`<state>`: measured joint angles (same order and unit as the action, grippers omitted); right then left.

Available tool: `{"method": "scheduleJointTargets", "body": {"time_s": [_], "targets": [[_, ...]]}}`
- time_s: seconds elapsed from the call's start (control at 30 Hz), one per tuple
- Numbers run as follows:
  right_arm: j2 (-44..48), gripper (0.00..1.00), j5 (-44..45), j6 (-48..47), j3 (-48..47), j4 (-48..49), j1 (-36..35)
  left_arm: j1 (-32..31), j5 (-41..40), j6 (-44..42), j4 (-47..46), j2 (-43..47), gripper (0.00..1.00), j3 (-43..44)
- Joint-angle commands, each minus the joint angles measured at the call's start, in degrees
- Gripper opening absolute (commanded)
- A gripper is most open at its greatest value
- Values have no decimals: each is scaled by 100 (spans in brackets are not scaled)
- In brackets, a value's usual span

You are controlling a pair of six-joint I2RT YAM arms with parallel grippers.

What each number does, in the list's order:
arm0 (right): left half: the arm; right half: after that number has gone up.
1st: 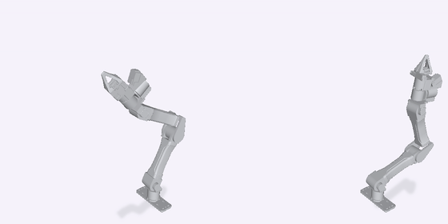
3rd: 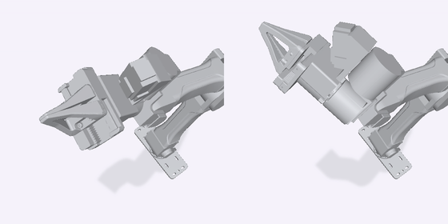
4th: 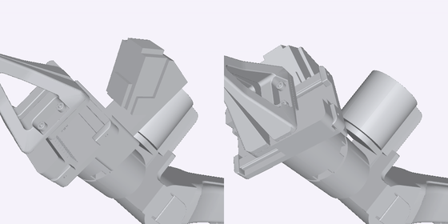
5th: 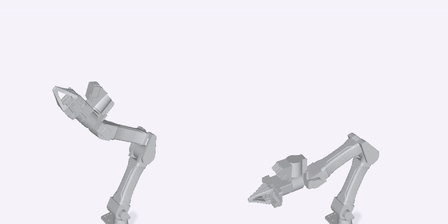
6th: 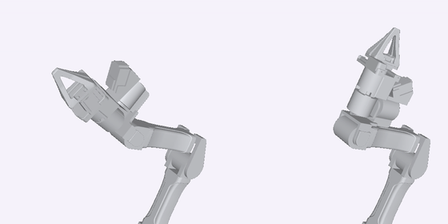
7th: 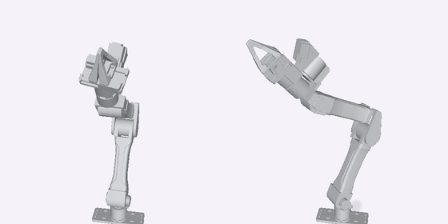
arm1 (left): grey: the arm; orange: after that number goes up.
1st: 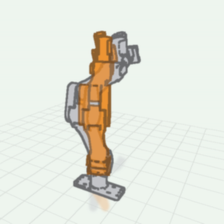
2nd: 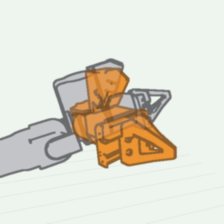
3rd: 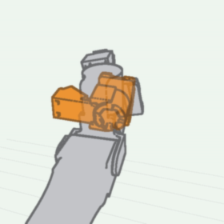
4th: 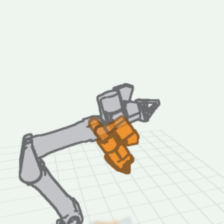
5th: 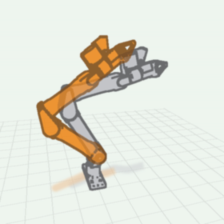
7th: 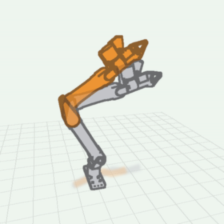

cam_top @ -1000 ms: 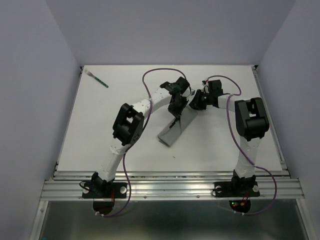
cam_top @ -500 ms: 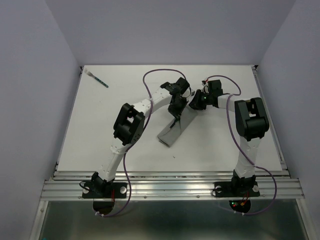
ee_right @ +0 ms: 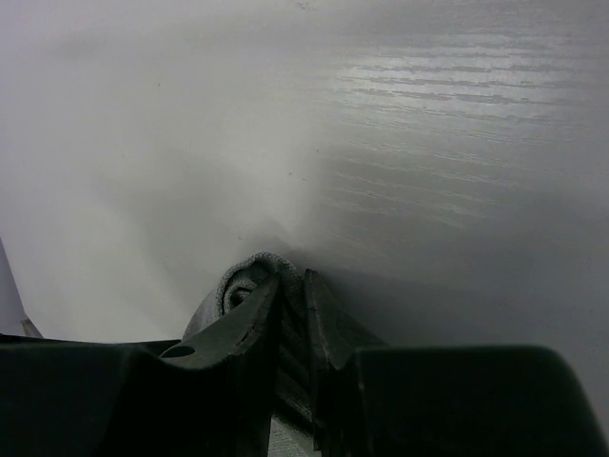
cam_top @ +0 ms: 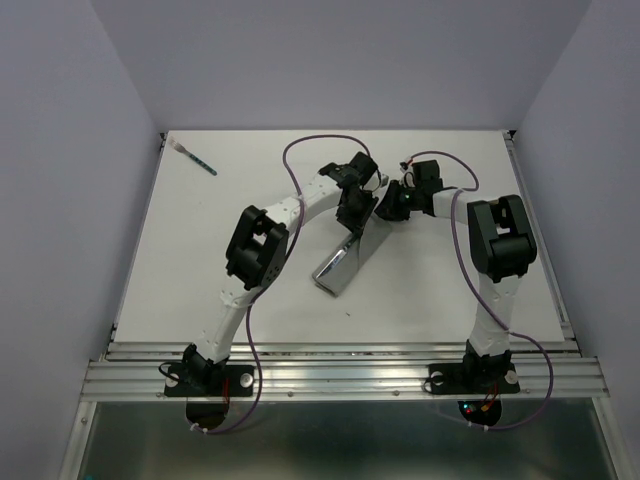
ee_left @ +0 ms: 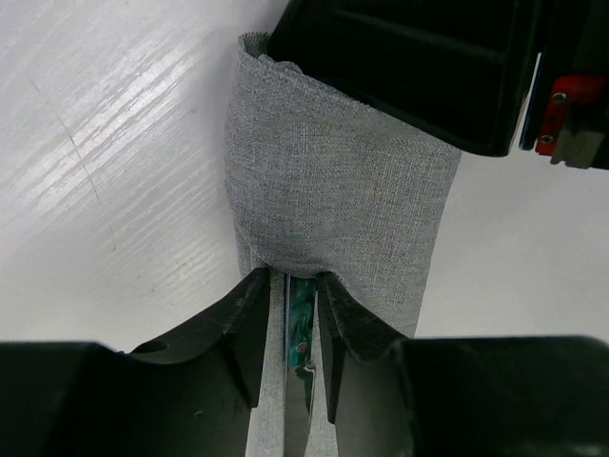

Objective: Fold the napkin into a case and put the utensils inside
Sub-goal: Insert the knife into the folded napkin, then move the fork to the center of the board.

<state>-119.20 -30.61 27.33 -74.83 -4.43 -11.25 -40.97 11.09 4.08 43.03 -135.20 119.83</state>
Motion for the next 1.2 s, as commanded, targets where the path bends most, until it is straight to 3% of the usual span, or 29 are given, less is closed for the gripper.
{"method": "scheduleJointTargets", "body": {"time_s": [0.0, 0.33, 0.8, 0.93, 1.17], "targets": [[90, 22, 2, -132, 161, -331, -106, 28, -81, 23, -128, 353, 38, 32], [142, 22, 11, -132, 179, -340, -106, 37, -265, 32, -136, 714, 38, -486], [826, 27, 484, -97, 284, -471, -106, 221, -564, 234, -400, 2084, 37, -1726], [1231, 30, 916, 105, 460, -480, -106, 510, -521, 383, -567, 2401, 35, -2190], [1715, 39, 1742, 334, 732, -463, -106, 1915, -494, 1147, -839, 2937, 41, -2649]]}}
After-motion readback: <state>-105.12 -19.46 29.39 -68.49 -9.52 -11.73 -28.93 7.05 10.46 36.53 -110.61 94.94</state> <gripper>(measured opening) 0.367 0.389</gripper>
